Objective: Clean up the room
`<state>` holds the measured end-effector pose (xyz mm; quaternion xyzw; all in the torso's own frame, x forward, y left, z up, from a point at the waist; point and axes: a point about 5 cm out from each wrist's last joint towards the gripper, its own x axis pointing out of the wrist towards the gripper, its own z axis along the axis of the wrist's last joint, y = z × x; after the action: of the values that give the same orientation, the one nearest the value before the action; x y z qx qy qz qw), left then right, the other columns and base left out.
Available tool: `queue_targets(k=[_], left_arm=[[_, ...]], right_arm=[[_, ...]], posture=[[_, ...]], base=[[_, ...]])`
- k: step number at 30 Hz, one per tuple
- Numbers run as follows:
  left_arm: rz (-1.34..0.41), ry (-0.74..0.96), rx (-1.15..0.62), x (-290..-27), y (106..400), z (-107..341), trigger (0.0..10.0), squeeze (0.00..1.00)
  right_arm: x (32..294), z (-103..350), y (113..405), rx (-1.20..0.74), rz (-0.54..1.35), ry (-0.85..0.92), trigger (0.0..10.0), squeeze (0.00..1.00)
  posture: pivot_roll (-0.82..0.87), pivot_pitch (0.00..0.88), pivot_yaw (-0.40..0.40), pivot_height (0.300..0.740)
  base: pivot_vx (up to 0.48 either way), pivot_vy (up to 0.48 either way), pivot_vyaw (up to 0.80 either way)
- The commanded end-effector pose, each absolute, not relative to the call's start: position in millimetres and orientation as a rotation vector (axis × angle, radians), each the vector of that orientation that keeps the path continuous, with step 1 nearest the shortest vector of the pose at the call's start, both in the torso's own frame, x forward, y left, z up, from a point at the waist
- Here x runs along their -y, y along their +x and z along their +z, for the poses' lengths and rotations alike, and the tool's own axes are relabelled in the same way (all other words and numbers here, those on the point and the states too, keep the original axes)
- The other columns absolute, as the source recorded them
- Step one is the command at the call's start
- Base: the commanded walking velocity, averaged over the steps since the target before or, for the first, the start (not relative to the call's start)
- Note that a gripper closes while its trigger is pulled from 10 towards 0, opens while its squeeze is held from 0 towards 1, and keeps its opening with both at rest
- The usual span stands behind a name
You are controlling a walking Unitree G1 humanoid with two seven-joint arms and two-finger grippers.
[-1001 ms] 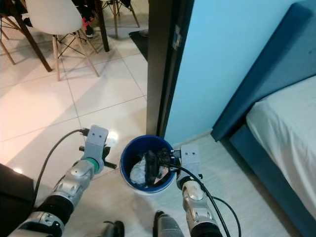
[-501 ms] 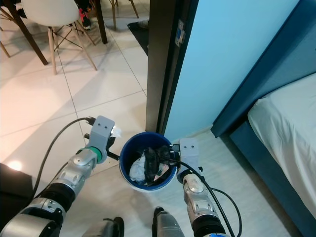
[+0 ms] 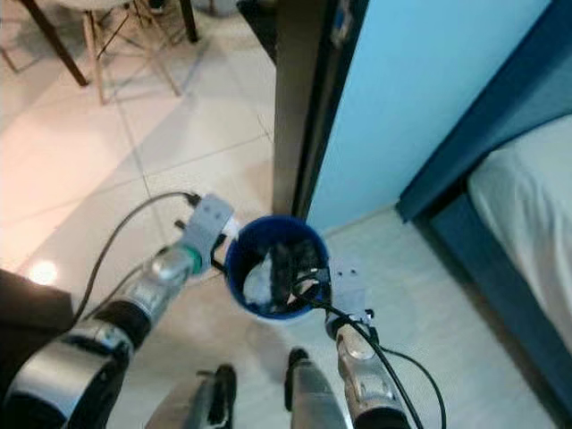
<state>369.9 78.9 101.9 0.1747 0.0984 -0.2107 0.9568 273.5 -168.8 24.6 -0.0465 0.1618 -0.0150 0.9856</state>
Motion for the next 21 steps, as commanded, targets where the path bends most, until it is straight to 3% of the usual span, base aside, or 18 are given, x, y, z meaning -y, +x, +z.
queue_targets(k=[1,8,15,21], left_arm=[[-0.439,0.352,-0.25,-78.5,363.7,88.7,10.0,0.0],[-0.474,0.264,-0.226,-66.2,366.9,98.6,10.0,0.0],[-0.516,0.339,-0.23,-61.2,360.6,89.8,10.0,0.0],[-0.452,0.285,-0.246,-73.0,361.2,86.5,10.0,0.0]], right_arm=[[167.7,19.8,267.0,-0.351,-0.035,-0.093,10.0,0.0],[156.9,19.9,266.4,-0.356,-0.005,-0.076,10.0,0.0],[152.2,22.0,266.4,-0.362,0.015,-0.078,10.0,0.0],[154.1,24.2,267.9,-0.35,0.007,-0.073,10.0,0.0]], posture=[[-0.1,0.351,0.143,0.74],[-0.09,0.343,0.125,0.74],[-0.1,0.331,0.112,0.74],[-0.08,0.301,0.095,0.74]], base=[[0.0,0.0,0.0],[0.0,0.0,0.0],[0.0,0.0,0.0],[0.0,0.0,0.0]])
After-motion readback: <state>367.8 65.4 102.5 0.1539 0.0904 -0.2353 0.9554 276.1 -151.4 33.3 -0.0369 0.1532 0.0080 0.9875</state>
